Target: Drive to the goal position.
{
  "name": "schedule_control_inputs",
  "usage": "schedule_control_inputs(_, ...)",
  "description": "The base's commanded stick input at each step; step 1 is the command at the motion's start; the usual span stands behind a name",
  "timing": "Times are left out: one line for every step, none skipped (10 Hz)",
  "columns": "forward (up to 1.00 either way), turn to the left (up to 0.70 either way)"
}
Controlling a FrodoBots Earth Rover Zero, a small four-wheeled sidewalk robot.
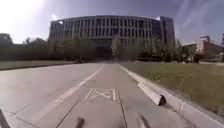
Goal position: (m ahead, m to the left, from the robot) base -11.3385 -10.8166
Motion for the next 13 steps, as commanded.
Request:
schedule_control_inputs(0.7,0.0)
schedule_control_inputs(0.7,0.0)
schedule_control_inputs(0.7,0.0)
schedule_control_inputs(0.7,0.0)
schedule_control_inputs(0.7,0.0)
schedule_control_inputs(0.7,0.0)
schedule_control_inputs(0.7,0.0)
schedule_control_inputs(0.7,0.0)
schedule_control_inputs(0.7,0.0)
schedule_control_inputs(0.7,0.0)
schedule_control_inputs(0.7,0.0)
schedule_control_inputs(0.7,0.0)
schedule_control_inputs(0.7,0.0)
